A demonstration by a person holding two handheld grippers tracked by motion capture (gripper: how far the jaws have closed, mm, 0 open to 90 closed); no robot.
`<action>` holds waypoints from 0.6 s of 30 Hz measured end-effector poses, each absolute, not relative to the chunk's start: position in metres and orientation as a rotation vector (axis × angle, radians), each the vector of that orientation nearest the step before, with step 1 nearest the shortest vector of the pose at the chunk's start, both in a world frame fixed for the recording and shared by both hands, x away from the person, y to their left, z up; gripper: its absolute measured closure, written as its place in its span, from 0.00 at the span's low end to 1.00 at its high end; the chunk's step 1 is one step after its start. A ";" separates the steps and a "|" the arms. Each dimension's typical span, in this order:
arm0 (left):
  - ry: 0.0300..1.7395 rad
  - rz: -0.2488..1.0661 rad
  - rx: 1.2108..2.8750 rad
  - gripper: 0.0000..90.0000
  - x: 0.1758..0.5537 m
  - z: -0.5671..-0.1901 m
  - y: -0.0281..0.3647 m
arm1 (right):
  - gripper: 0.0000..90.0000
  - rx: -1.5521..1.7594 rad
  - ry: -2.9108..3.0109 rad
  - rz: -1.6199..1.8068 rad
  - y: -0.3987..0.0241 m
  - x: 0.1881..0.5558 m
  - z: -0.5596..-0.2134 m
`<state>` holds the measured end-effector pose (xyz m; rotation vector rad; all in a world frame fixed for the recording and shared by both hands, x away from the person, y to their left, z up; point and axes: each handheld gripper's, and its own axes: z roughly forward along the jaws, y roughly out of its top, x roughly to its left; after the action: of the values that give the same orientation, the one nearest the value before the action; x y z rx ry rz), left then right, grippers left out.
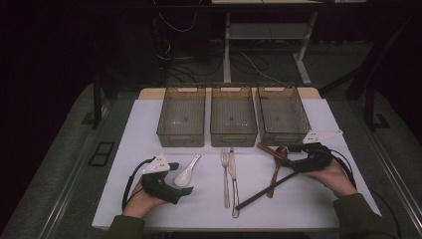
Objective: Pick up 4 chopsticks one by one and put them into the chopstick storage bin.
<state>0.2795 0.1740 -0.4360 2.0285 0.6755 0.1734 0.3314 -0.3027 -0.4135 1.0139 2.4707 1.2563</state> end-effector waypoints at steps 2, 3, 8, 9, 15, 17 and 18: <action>0.677 0.177 2.028 0.00 0.279 -0.436 0.174 | 0.31 1.013 2.469 1.260 -0.308 0.327 -0.413; 0.676 0.177 2.026 0.00 0.279 -0.436 0.174 | 0.31 1.013 2.469 1.260 -0.308 0.327 -0.413; 0.676 0.178 2.029 0.00 0.278 -0.436 0.174 | 0.30 1.010 2.472 1.250 -0.316 0.322 -0.414; 0.680 0.177 2.028 0.00 0.278 -0.436 0.174 | 0.30 1.015 2.471 1.250 -0.319 0.321 -0.414; 0.682 0.180 2.030 0.00 0.275 -0.436 0.175 | 0.31 1.035 2.466 1.238 -0.332 0.319 -0.414; 0.687 0.179 2.030 0.00 0.274 -0.436 0.176 | 0.32 1.045 2.470 1.221 -0.338 0.319 -0.415; 0.685 0.182 2.031 0.00 0.274 -0.436 0.176 | 0.32 1.041 2.472 1.215 -0.339 0.319 -0.415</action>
<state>0.2737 0.1764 -0.4364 2.0310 0.6849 0.1817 0.3192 -0.3391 -0.4154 1.0414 2.4717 1.2149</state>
